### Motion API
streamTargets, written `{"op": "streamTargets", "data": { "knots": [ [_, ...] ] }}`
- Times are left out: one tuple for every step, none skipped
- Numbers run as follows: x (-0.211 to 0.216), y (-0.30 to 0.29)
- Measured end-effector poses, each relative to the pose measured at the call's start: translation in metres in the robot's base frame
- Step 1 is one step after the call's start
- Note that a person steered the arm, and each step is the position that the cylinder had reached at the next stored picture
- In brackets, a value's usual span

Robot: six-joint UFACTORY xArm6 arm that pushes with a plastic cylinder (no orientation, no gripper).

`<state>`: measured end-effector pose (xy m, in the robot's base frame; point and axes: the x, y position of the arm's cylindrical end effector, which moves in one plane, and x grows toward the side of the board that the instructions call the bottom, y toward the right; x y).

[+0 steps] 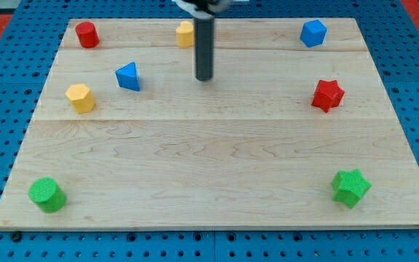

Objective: Push the blue triangle to the center

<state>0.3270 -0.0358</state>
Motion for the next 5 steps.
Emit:
{"op": "streamTargets", "data": {
  "knots": [
    [-0.024, -0.088],
    [-0.029, -0.153],
    [-0.025, -0.165],
    [-0.004, -0.157],
    [0.027, -0.093]
  ]
}}
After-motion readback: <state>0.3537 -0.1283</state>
